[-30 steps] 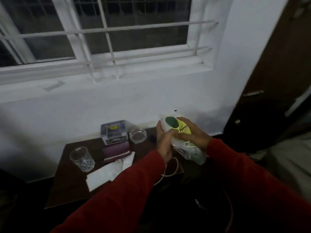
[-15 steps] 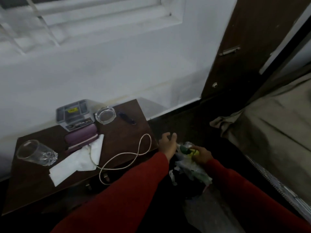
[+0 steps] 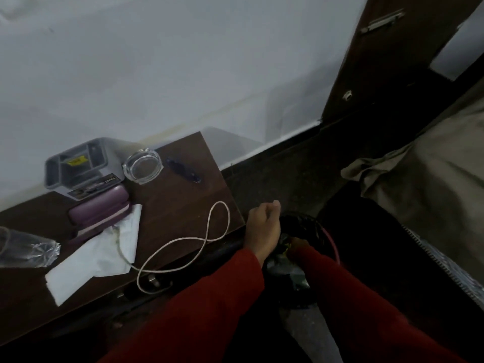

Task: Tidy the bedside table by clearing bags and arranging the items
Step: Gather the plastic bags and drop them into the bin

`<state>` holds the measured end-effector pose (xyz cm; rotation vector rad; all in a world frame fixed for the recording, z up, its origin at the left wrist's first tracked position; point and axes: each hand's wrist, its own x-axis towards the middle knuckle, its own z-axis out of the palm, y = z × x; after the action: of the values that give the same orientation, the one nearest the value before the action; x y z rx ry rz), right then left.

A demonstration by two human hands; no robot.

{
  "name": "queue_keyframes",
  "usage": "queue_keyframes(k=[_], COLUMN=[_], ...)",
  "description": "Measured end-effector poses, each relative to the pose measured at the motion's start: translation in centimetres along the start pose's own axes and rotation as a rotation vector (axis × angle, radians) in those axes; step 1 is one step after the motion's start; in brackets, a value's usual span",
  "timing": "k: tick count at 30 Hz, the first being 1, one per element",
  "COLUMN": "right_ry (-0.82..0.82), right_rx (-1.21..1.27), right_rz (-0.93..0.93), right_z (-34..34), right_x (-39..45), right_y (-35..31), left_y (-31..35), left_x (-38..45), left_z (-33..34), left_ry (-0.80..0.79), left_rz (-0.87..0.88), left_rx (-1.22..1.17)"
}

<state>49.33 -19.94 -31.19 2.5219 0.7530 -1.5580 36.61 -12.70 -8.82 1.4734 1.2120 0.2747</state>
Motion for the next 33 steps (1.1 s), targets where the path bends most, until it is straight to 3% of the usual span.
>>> queue_keyframes(k=[3,9,14,17,23,29,33], right_ry=[0.014,-0.061,0.351,0.423,0.616,0.937,0.998], right_rx=[0.051,-0.102,-0.279,-0.410,-0.626,-0.450,-0.309], right_rz=[-0.007,0.057,-0.109,-0.284,-0.571,-0.791,-0.980], right_z=[2.4,3.4,1.3,-0.6,-3.7,-6.7,-6.6], right_x=[3.3,-0.9,-3.1,-5.1,-11.1,-17.9,-22.9], right_y=[2.4,0.5,-0.1,-0.8,-4.0,-11.2,-17.9], left_y=[-0.1,-0.1,0.1,0.8,2.8,2.1,1.1], left_x=[0.1,0.1,0.1,-0.5,-3.0,-6.2,-8.0], left_z=[-0.2,-0.3,-0.3,-1.0,-4.2,-11.3,-16.3], left_ry=[0.007,-0.004,0.026,0.063,0.101,0.303,0.365], left_rz=[0.001,0.002,0.054,0.078,0.008,0.054,0.082], left_rx=[-0.031,-0.099,-0.141,-0.242,-0.711,-0.824,-0.833])
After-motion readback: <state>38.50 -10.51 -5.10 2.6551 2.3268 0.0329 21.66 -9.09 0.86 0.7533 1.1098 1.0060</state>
